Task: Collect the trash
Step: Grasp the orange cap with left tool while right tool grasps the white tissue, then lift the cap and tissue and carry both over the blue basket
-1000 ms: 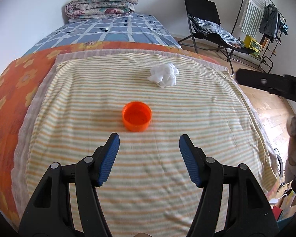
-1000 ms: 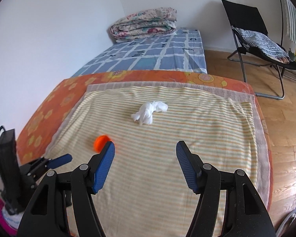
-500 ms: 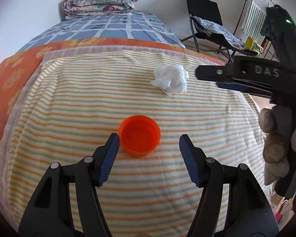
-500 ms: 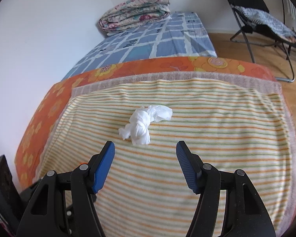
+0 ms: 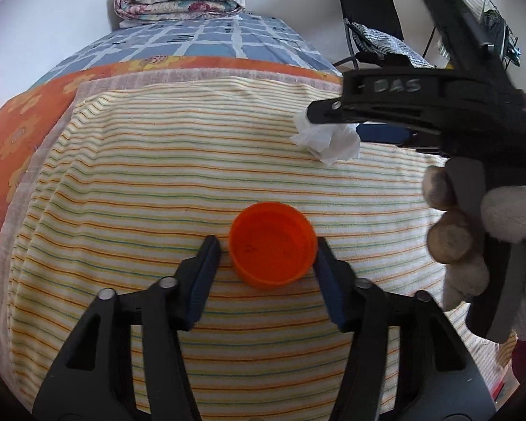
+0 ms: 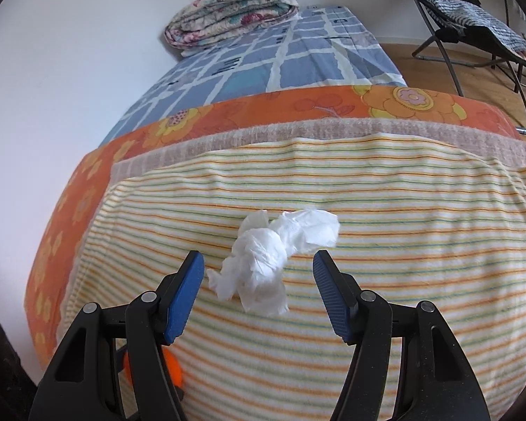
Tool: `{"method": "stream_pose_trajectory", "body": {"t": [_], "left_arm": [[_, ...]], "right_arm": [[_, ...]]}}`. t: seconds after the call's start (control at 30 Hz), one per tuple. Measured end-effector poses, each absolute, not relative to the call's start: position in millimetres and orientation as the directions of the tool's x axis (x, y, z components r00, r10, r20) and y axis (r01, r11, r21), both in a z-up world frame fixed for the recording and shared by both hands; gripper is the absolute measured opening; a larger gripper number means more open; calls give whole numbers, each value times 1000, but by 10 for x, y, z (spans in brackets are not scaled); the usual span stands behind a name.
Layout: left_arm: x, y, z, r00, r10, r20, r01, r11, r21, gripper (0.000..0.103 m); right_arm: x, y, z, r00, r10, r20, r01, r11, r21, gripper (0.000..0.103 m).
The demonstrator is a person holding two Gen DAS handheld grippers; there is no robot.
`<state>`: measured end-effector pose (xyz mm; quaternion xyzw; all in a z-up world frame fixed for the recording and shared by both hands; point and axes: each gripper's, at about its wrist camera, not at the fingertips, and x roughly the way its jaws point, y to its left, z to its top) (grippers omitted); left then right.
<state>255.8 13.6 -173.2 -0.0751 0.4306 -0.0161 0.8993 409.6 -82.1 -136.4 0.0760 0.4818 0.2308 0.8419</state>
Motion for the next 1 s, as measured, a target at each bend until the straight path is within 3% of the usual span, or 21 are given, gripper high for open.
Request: {"method": "stream_pose_trajectory", "body": {"t": [0.17,0.23,0.27,0.4,1.0], "left_arm": [[2531,120,-1716,635,-88,-767,-22,991,-132,49],[2506,105,-1692,642,-79,-762,-17,993,-118,49],[2494,101,-1678,646,-74,-760,-17,994,-111,49],[2423,96,-1605,661,-53,-749,-13,996,-83,49],[1907,68,-892,738,-14,-675,-1,1000,-22,49]], "right_arm": [[4121,-746,-1418,429,430,-794,-315,895,315,64],[4112,-733,-1431,427,428,-797,-320,896,309,47],[4104,-724,-1440,415,431,-801,-327,893,311,30],[4053,-722,-1433,413,444,-795,-342,885,316,23],[3435,-928,-745,493,463,-736,-425,867,261,20]]}}
